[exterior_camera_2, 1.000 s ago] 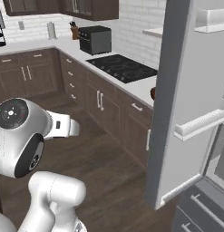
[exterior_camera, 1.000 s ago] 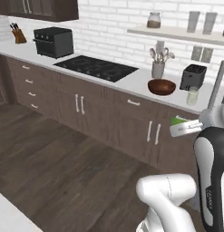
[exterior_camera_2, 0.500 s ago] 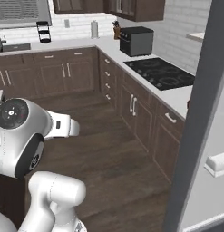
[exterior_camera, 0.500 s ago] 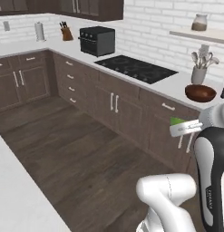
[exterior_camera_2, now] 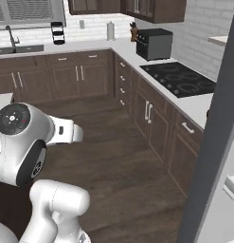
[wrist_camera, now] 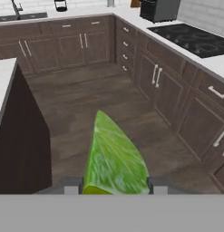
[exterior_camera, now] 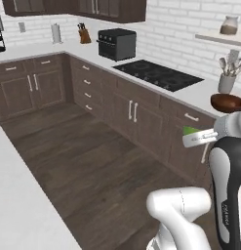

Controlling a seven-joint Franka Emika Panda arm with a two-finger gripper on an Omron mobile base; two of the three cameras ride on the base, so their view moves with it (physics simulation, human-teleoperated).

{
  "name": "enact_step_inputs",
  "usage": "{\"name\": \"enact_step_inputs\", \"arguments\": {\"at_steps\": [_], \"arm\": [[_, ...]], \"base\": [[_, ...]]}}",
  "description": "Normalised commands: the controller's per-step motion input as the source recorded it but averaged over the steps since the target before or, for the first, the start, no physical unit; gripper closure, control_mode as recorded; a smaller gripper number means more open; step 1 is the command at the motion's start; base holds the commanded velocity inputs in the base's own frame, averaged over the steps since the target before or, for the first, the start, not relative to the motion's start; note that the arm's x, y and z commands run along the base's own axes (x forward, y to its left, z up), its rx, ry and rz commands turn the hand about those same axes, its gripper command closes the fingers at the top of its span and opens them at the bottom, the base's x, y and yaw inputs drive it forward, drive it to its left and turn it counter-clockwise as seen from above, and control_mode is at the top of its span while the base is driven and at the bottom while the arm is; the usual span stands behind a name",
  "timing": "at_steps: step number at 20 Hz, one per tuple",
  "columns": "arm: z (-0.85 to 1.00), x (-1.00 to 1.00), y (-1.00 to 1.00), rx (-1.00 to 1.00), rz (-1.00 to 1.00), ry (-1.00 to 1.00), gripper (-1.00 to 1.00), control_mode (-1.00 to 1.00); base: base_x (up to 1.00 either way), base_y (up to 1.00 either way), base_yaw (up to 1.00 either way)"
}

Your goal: Grab a lemon wedge from the fridge and one ice cube from the ice bowl, and put them in the glass of lemonade.

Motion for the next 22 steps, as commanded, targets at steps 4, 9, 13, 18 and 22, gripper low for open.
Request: {"name": "enact_step_inputs", "arguments": {"at_steps": [4, 9, 13, 18, 22], "arm": [[0.0, 0.0, 0.0, 0.0, 0.0, 0.0, 1.0, 1.0], [0.0, 0.0, 0.0, 0.0, 0.0, 0.0, 1.0, 1.0], [0.0, 0.0, 0.0, 0.0, 0.0, 0.0, 1.0, 1.0], [0.0, 0.0, 0.0, 0.0, 0.0, 0.0, 1.0, 1.0], [0.0, 0.0, 0.0, 0.0, 0.0, 0.0, 1.0, 1.0]], "base": [[1.0, 0.34, 0.25], [1.0, 0.24, 0.37], [1.0, 0.14, 0.36], [1.0, 0.02, -0.04], [0.94, 0.0, -0.4]]}}
